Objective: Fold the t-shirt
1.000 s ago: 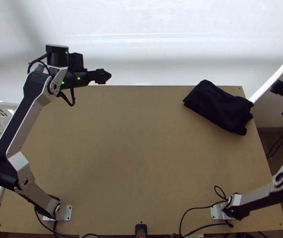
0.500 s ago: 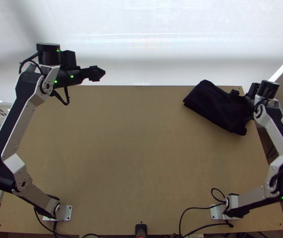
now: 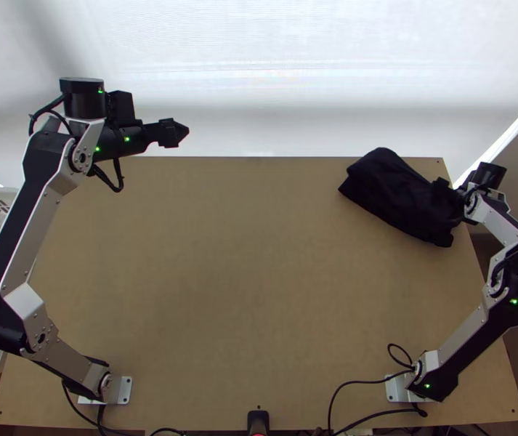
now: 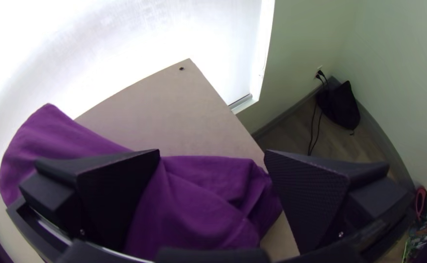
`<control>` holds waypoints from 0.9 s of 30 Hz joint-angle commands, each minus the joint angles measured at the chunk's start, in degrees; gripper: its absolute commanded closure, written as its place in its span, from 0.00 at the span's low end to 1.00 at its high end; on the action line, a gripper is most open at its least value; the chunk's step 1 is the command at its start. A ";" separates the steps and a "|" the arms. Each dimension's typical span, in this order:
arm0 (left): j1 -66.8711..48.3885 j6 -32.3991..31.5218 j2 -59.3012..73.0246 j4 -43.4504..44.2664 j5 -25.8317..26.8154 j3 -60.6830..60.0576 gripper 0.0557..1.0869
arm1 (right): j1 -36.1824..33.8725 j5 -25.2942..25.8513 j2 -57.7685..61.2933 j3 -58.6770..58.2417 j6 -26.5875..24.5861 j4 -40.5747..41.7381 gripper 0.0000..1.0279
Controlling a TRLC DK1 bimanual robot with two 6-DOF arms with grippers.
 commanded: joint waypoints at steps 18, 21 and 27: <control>2.87 -0.23 -4.24 4.92 -2.86 -0.18 0.04 | 18.42 9.84 -14.97 0.54 -2.40 8.68 0.03; 3.40 2.76 -6.62 7.03 -7.60 -1.41 0.04 | 21.23 10.02 -20.16 0.71 -3.19 7.71 0.03; 4.46 7.15 -14.44 12.30 -15.51 -6.95 0.04 | 24.49 10.02 -34.04 1.85 -6.09 7.27 0.03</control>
